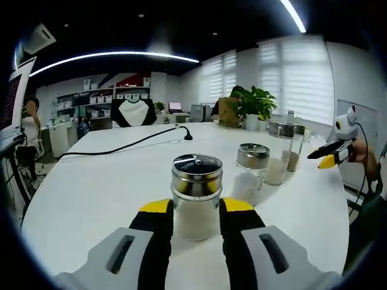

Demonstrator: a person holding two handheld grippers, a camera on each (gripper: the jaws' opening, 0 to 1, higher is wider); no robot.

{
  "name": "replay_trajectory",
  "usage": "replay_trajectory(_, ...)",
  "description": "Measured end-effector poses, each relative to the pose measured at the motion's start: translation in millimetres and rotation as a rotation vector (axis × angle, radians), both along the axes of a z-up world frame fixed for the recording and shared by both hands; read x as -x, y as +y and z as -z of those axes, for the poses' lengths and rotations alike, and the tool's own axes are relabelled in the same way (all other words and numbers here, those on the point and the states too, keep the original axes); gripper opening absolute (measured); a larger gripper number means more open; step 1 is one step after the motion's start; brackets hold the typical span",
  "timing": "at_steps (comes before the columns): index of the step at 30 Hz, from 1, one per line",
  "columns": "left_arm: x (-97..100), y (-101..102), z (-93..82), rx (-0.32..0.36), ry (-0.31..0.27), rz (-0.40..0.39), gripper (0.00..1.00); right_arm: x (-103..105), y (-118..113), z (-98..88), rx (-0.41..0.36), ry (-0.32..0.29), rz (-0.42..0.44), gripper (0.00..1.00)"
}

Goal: Rotate the seasoning bottle until the label or dispensing opening points toward the visible target arrow and the bottle remains upright within the marked orientation range

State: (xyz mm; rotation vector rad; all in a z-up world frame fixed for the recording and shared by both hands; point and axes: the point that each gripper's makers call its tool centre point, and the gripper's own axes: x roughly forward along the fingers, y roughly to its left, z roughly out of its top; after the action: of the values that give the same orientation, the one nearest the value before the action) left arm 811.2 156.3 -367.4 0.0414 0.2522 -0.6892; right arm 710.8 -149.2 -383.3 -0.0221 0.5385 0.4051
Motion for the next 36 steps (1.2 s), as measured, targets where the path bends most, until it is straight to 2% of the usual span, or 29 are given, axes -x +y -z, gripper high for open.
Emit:
replay_trajectory(18,-1.2,-0.2,1.8,-0.045,0.019,0.212,0.31,-0.7,-1.8,-0.8,-0.002,-0.004,0.002,0.65)
replay_trajectory(36,-0.9,0.4,2.9,-0.098,0.051,0.358,0.31,-1.0,-3.2,-0.7,0.006,0.000,-0.004,0.65)
